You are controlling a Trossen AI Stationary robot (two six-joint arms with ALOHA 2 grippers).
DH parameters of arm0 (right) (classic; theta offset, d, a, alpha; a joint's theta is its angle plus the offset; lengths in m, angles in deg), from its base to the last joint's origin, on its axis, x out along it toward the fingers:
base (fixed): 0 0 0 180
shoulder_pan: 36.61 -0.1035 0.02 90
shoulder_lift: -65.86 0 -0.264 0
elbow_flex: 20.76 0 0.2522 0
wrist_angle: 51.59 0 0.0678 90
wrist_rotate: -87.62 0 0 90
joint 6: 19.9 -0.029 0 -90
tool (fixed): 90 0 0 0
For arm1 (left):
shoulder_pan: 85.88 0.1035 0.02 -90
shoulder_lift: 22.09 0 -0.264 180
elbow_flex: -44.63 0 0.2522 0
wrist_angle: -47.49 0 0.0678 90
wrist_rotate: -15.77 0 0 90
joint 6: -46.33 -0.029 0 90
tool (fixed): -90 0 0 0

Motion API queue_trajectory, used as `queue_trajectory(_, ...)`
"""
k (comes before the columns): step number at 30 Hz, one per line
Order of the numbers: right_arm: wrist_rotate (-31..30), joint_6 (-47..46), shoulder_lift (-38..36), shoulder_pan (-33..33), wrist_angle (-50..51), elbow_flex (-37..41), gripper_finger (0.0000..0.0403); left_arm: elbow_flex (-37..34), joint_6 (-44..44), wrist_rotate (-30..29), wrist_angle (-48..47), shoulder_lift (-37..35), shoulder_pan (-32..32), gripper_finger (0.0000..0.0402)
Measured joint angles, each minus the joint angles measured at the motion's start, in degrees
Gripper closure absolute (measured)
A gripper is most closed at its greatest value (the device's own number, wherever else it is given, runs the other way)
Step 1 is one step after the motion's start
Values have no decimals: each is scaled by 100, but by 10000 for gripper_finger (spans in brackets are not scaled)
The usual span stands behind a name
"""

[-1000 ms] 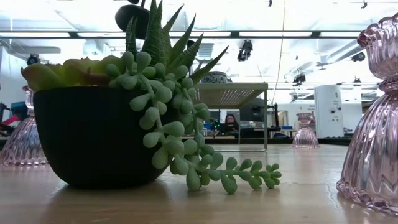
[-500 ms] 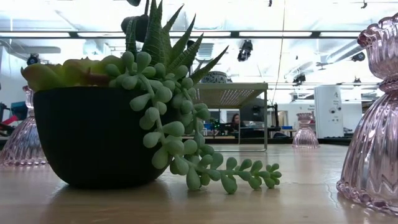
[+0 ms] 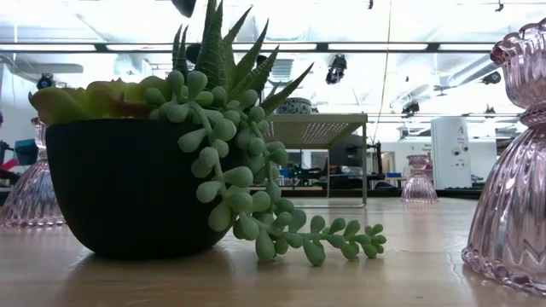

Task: Pick & Place candle stick holders
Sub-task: Put the right black candle holder on the shelf aligned with the other black candle holder

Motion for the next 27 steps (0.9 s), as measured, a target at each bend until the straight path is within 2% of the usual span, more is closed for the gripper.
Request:
queue_trajectory(3, -137, -131, -272, 0, 497, 27, 198, -83, -101, 3, 544, 41, 426, 384)
queue_trajectory(8, -767, -575, -645, 0, 1451, 51, 200, -206, -166, 57, 1137, 193, 1268, 384)
queue_trajectory(13, -1073, -551, -967, -2, 1738, 169, 212, -238, -160, 438, 1795, 622, 1919, 384)
queue_trajectory(20, -1208, -502, -1429, -2, 1886, 552, 228, -251, -133, 522, 2207, 1304, 2221, 384)
queue_trajectory(27, -1218, -917, -2088, -2, 1804, 1302, 239, -251, -102, 527, 2624, 1743, 2362, 384)
